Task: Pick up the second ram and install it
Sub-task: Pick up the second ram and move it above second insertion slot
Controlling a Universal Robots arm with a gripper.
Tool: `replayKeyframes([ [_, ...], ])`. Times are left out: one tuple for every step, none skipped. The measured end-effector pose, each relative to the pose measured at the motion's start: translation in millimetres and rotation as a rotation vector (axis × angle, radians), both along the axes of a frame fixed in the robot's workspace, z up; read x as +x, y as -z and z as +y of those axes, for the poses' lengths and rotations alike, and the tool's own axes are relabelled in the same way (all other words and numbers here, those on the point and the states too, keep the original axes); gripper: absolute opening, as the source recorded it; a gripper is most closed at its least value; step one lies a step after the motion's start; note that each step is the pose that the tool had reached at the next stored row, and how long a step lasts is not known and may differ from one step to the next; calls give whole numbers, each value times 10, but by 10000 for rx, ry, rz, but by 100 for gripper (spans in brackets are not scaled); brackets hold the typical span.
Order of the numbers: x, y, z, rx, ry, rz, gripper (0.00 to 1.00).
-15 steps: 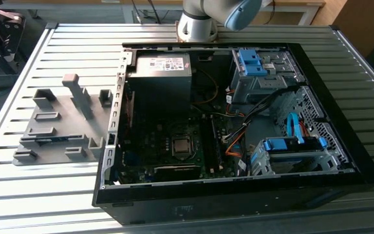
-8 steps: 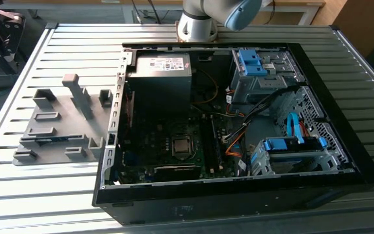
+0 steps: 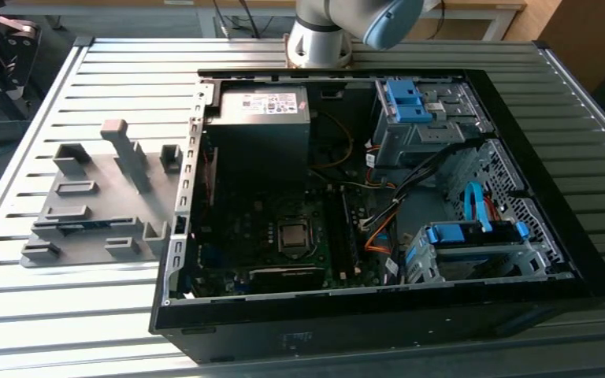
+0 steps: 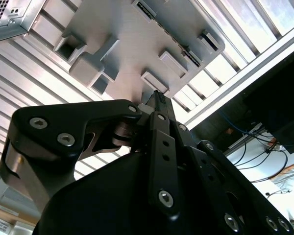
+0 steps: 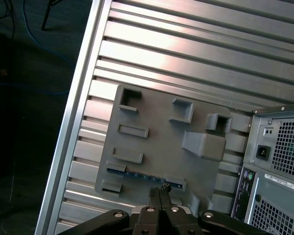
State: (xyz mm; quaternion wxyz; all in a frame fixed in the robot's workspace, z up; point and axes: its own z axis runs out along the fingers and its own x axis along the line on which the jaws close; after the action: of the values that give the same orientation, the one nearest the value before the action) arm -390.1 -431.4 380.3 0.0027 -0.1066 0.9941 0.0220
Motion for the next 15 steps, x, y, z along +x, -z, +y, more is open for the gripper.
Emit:
replayKeyframes([
  [0,0,0,0,0,0,11],
  [0,0,0,0,0,0,11],
  [0,0,0,0,-1,0,11],
  [0,0,0,0,-1,0,11],
  [0,0,0,0,-2,0,11],
  [0,0,0,0,-3,0,11],
  [0,0,0,0,-7,0,11],
  [0,0,0,0,-15,-1,11],
  [0,0,0,0,-36,0,11],
  [0,0,0,0,-71,-1,11],
  [0,0,0,1,-117,-1,11],
  [0,0,0,0,-171,-1,11],
  [0,0,0,0,-230,0,11],
  [0,0,0,0,-287,-1,11],
  [0,0,0,0,-352,-1,11],
])
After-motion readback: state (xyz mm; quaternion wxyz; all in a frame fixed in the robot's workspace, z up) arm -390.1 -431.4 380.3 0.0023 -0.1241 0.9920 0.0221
